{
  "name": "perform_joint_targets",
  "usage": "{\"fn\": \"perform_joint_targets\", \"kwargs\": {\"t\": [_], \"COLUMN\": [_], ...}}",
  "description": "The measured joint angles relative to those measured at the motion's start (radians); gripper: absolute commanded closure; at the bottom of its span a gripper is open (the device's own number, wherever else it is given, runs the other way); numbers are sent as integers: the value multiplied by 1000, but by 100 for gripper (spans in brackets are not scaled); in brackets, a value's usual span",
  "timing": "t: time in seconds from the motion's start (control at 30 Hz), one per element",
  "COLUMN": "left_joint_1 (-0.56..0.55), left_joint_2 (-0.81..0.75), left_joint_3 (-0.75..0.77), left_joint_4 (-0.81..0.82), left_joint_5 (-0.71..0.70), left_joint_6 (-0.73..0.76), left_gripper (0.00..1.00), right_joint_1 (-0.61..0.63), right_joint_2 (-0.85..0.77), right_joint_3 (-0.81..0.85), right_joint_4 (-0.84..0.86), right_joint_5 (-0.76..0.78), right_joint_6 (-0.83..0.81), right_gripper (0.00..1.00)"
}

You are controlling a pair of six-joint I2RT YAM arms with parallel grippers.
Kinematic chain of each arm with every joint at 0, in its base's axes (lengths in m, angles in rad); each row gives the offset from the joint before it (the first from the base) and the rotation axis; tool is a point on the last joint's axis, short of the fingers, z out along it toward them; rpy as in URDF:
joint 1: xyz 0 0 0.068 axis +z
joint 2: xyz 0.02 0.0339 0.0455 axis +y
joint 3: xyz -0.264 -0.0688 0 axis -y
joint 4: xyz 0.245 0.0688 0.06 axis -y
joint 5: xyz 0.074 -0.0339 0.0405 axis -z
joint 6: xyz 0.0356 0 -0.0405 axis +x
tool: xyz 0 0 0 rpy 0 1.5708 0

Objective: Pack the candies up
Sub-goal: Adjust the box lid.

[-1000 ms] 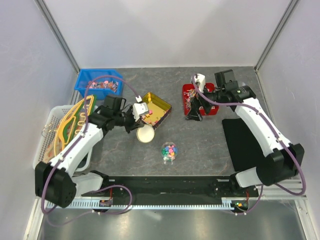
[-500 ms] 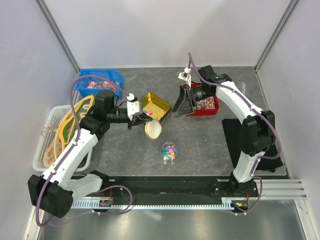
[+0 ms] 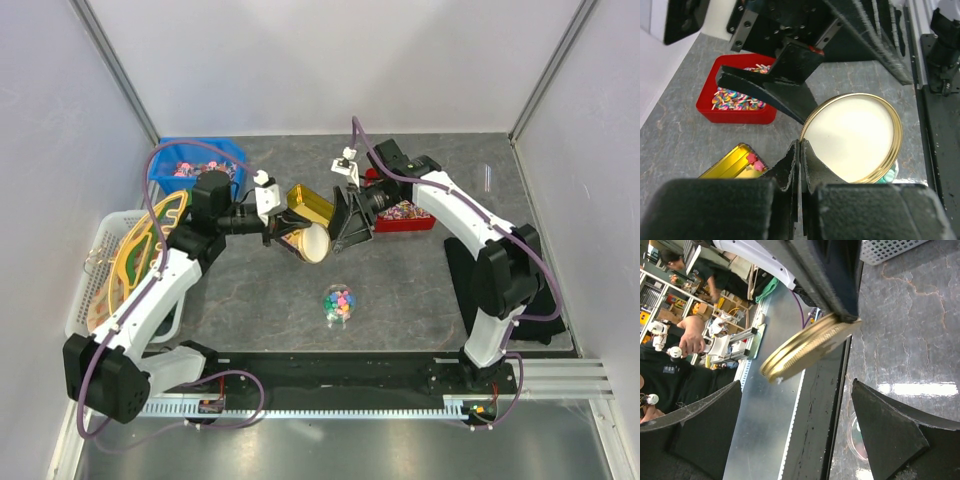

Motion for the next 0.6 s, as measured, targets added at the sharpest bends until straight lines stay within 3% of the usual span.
{"fn": "perform_joint_targets", "kwargs": {"t": [0.23,0.5,0.6], "left_joint_1": [-16,-28,-30], "left_joint_2": [32,74,80], "left_joint_3": [37,39,39], "left_joint_4": [-32,-64,-68], "left_joint_5": [-94,-147,-150], "left_joint_6": [-2,-2,-2], "left_gripper": [98,98,98], "right_joint_1": [5,73,87], "right_joint_2": [-21,-47,-48], "right_joint_3": [2,2,2], "right_joint_4": [32,203,231], "right_joint_5": [80,325,390], "right_joint_6": [40,216,242], "right_gripper": [8,19,30]}}
